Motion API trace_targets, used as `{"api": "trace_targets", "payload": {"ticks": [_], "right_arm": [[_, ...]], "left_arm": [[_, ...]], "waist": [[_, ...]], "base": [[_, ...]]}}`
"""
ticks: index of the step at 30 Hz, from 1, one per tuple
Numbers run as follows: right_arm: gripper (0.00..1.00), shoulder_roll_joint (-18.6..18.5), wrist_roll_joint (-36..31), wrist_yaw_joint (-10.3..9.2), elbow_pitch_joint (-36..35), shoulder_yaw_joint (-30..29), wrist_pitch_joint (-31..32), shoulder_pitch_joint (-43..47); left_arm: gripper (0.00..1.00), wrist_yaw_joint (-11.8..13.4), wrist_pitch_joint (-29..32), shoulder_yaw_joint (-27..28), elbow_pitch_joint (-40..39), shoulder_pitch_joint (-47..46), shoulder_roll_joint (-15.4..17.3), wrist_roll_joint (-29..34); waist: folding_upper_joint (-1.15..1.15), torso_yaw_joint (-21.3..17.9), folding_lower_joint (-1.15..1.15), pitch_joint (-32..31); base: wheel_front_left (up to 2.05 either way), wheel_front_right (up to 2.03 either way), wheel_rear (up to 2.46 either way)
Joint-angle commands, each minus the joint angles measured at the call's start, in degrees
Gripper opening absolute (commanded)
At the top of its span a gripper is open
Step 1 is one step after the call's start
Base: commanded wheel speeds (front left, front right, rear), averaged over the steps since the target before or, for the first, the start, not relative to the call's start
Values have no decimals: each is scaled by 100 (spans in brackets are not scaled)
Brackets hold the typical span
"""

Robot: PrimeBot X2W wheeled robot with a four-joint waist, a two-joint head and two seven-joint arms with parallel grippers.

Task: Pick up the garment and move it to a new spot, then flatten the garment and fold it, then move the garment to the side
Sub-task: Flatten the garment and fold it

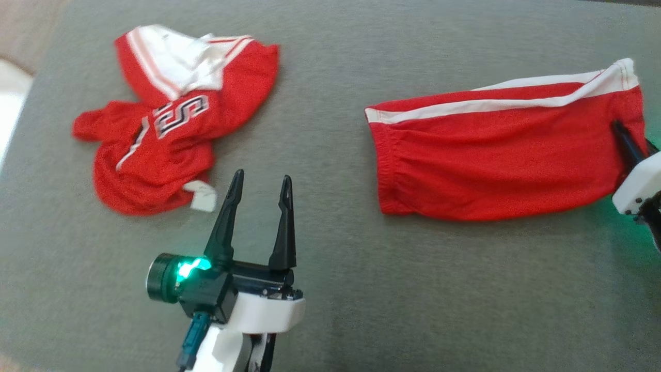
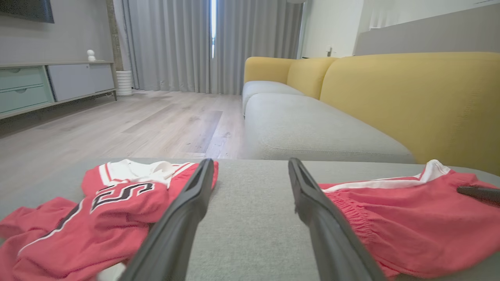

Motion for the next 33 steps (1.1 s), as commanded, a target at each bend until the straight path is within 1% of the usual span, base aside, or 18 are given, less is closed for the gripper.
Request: {"api": "trace_targets", "payload": {"ticks": [1,4,5,9,12,16,20,26,29,33], "right_arm": [[0,-276,44,-4,-38,33,-120,136],[0,-450,33,-4,-18,42,-230,183],[0,-450,33,-4,-18,42,-230,183],[0,-650,-38,-4,59,55,-317,131],[0,-725,-94,-4,80,52,-386,56],[0,-723,-168,-4,-73,19,-538,-84],[0,-635,-315,-4,-470,-2,-668,-187],[0,-405,-721,-4,-1286,-52,-722,-277],[0,-147,-899,-4,-1718,-55,-627,-218],[0,331,-1081,-4,-2192,-13,-397,23]], "left_arm": [[100,-43,-29,226,-164,-54,-7,71],[100,-90,-29,275,-139,-38,-7,134],[100,-90,-29,275,-139,-38,-7,134],[100,-173,-29,330,-95,-51,-8,199],[100,-227,-29,356,-57,-68,-8,228],[100,-277,-29,387,17,-78,-8,237],[100,-310,-29,375,101,-71,-8,201],[100,-322,-29,343,190,2,-8,102],[100,-315,-29,312,199,33,-8,55],[100,-303,-29,273,197,42,-8,-4]], "waist": [[0,-414,0,-105],[0,-735,0,-127],[0,-735,0,-127],[0,-1060,0,-102],[0,-1220,0,-90],[0,-1346,0,-119],[0,-1376,0,-217],[0,-1311,0,-416],[0,-1231,0,-484],[0,-1096,0,-524]], "base": [[0,0,0],[0,0,0],[0,0,0],[0,0,0],[0,0,0],[0,0,0],[0,0,0],[0,0,0],[0,0,0],[0,0,0]]}}
